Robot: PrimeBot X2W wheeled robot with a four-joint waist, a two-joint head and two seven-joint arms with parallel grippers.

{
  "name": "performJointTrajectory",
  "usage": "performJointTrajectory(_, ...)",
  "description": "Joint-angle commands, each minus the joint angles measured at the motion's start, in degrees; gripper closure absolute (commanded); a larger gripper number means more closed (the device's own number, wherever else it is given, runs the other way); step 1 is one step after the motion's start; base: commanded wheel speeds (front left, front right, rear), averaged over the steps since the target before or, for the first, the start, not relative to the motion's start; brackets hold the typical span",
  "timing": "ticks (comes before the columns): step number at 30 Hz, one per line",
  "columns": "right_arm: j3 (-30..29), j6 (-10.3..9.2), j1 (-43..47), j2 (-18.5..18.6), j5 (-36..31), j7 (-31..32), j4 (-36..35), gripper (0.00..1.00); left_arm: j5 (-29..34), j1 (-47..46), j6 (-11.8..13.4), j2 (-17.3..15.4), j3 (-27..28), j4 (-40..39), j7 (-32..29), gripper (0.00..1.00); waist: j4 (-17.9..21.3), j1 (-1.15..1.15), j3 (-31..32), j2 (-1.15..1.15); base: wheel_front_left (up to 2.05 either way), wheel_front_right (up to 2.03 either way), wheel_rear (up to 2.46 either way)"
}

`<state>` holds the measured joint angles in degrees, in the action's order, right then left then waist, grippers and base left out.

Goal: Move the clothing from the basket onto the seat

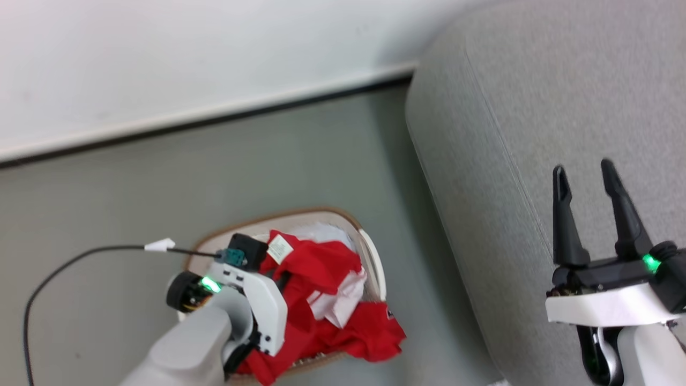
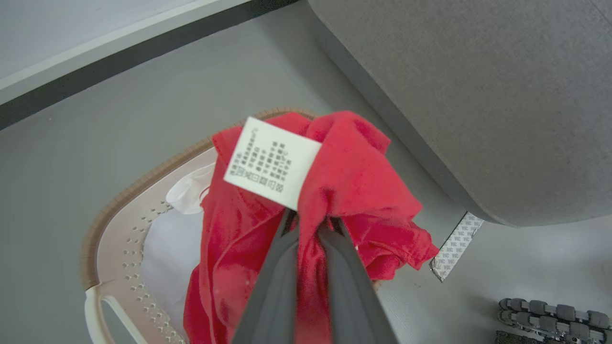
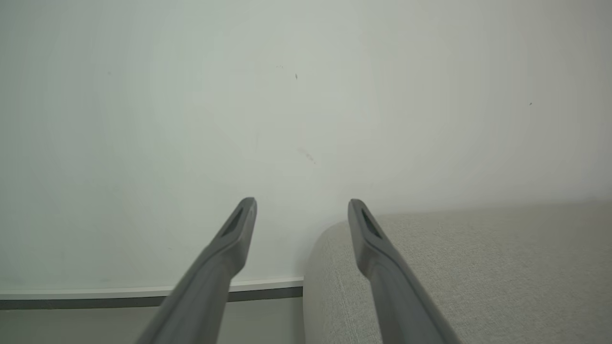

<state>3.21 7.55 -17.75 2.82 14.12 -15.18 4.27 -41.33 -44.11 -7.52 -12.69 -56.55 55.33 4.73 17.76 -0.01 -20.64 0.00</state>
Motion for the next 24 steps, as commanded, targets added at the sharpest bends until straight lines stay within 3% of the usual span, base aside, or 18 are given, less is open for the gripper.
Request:
performJointTrajectory(1,-0.04,-0.12,1.06,0.14,-0.10,0.04,0.48,0.00,-1.15,1.19,0.10,0.26,-0.07,-0.27,0.55,1.00,-3.24,0.01,4.85,0.00,0.00,0.00,0.00)
performJointTrajectory(11,0.94,-0.12,4.47,1.97,0.23,0.04,2.64,0.00,-4.89,3.24,0.65,0.15,2.72,-6.72,7.88,1.00,-7.13,0.01,13.54,0.00,0.00,0.00,0.00)
performJointTrajectory(24,2.70,-0.11,7.93,1.88,1.75,0.04,3.84,0.00,-6.51,2.03,6.79,-4.82,8.84,-28.21,8.93,1.00,-9.38,0.01,19.54,0.00,0.00,0.00,0.00)
